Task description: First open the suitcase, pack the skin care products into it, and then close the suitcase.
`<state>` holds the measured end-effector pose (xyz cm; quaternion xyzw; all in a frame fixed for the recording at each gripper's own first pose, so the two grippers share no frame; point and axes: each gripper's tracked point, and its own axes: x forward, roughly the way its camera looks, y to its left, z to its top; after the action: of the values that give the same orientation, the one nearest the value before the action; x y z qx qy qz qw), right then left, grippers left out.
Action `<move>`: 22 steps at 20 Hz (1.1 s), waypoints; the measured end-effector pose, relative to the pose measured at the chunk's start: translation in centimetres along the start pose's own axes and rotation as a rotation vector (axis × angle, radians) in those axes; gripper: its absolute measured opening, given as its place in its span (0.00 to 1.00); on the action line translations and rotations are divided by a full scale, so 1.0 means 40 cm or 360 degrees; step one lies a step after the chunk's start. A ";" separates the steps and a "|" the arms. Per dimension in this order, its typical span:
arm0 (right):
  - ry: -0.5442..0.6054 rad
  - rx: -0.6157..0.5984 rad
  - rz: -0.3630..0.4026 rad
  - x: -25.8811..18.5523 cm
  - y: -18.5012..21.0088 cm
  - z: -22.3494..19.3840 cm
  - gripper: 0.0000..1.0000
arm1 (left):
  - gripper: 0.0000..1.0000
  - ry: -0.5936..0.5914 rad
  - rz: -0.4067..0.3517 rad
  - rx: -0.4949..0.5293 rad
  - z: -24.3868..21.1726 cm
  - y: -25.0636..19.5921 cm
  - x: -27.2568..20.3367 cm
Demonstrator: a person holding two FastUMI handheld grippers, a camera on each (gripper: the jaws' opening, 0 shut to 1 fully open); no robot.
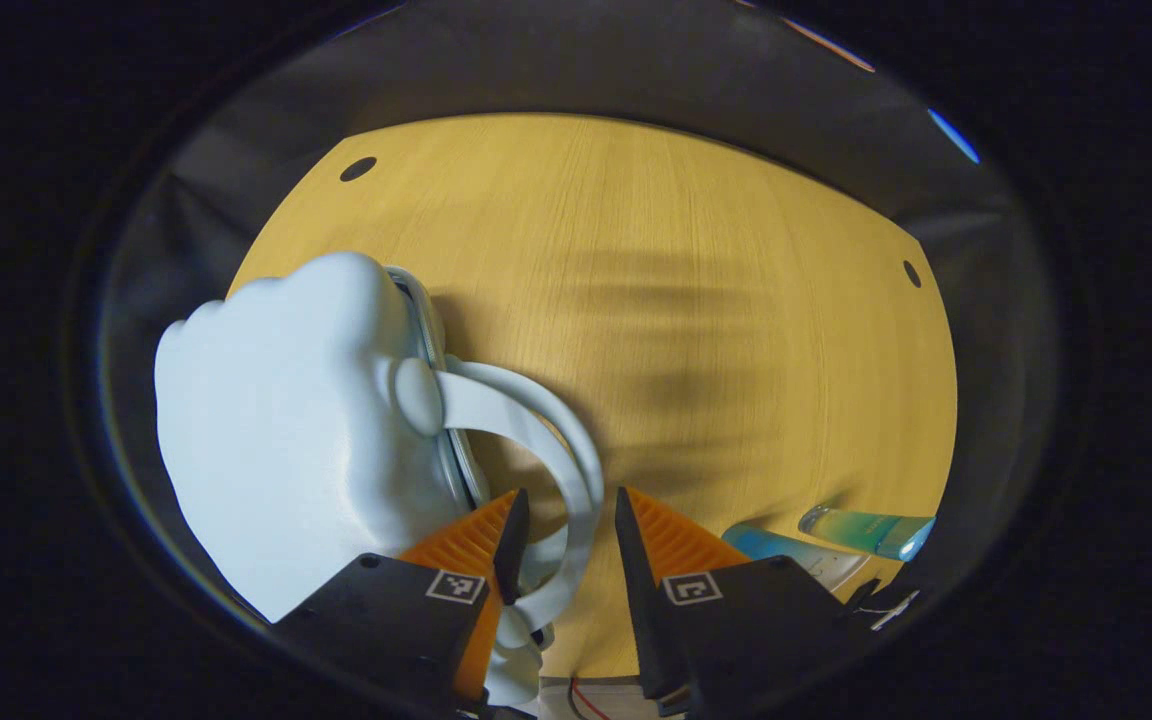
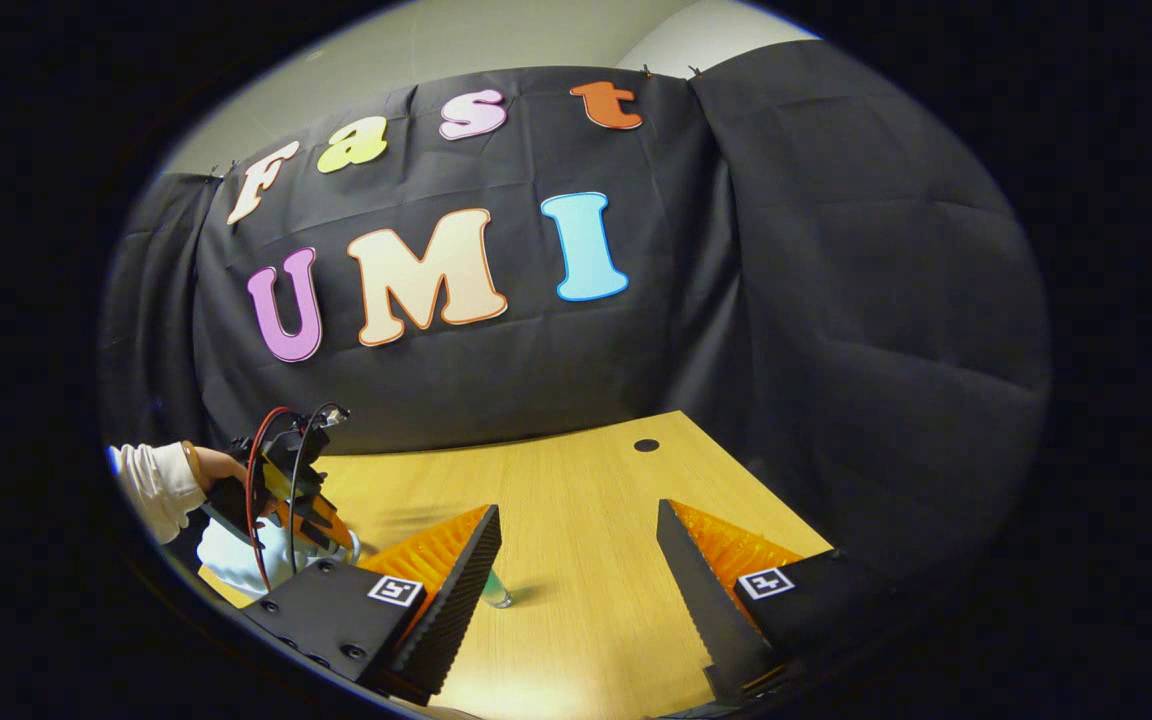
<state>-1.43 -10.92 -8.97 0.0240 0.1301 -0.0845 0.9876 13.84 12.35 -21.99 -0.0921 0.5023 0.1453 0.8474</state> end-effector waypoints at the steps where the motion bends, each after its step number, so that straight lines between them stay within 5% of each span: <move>1: 0.0004 -0.0002 -0.0003 0.001 -0.004 -0.004 0.98 | 0.46 0.0011 0.0018 0.0008 0.001 0.003 0.005; 10: 0.0013 0.0024 -0.0029 0.012 -0.043 -0.013 0.98 | 0.29 0.0129 0.0056 -0.0005 -0.012 -0.007 0.064; 13: 0.0018 0.0022 -0.0042 0.015 -0.056 -0.018 0.98 | 0.12 0.0166 0.0070 0.0035 -0.016 -0.006 0.075; 22: 0.0024 -0.0010 -0.0014 0.029 -0.051 -0.022 0.98 | 0.01 0.0083 -0.0076 -0.0064 0.007 -0.021 0.032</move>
<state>-0.89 -13.03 -10.17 0.0210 0.1379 -0.0884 0.9863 14.93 11.83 -22.96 -0.1250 0.5189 0.1327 0.8352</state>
